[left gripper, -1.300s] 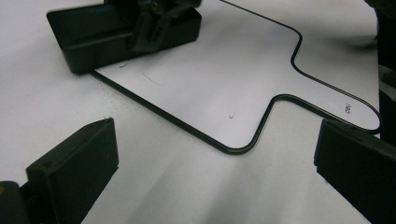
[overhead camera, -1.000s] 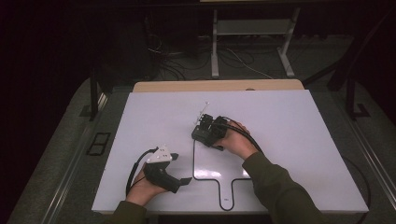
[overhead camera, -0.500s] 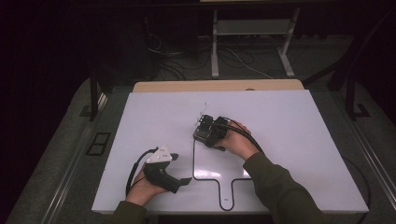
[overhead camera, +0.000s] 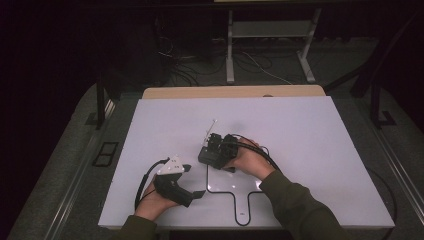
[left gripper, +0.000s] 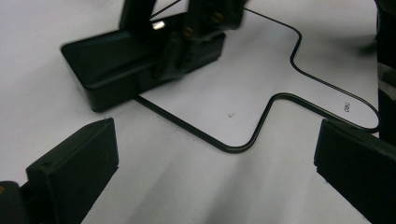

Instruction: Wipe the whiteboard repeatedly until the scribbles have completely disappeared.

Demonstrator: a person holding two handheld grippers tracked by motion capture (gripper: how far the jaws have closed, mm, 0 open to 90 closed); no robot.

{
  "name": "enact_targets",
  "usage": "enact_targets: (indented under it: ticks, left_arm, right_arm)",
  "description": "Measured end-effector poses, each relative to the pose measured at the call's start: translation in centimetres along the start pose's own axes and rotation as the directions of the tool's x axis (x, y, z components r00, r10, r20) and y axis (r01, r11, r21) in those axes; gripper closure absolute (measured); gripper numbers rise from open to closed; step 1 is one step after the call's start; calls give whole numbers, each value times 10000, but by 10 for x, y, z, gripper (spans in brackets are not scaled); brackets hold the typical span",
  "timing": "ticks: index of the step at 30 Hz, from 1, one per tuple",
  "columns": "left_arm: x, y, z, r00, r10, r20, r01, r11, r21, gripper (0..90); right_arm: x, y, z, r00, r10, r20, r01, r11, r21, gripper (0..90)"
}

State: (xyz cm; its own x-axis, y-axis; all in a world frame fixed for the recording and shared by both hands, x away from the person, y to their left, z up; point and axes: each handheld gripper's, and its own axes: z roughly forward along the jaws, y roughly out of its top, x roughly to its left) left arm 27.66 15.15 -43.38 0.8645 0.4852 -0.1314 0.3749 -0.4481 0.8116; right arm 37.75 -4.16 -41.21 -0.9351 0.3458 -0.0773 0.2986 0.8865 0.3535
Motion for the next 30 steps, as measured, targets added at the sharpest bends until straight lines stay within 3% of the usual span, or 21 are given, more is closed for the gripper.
enact_targets:
  ticks: [7, 15, 17, 19, 24, 30]
  left_arm:
    - [-1, 0, 1, 10000, -50, -7, 50, 10000, -16, 0]
    - [-1, 0, 1, 10000, -49, -40, 49, 10000, -33, 0]
    - [-1, 0, 0, 10000, -18, -36, 18, 10000, -12, 0]
    - [-1, 0, 0, 10000, -37, -40, 36, 10000, -25, 0]
    - [-1, 0, 0, 10000, -45, -32, 45, 10000, -15, 0]
    - [0, 0, 0, 10000, 9, -25, -9, 10000, 8, 0]
  right_arm:
    - [29, -11, -7, 9976, -651, -244, 650, 9979, -67, 391]
    - [53, -19, -12, 9917, -1157, -558, 1150, 9932, -154, 391]
    - [52, -18, -12, 9918, -1164, -528, 1158, 9932, -149, 392]
    - [50, -17, -11, 9929, -1175, -192, 1172, 9930, -156, 392]
    - [35, -13, -8, 9969, -792, -28, 792, 9968, -77, 392]
    - [3, -4, -2, 9998, -115, 192, 116, 9999, -59, 392]
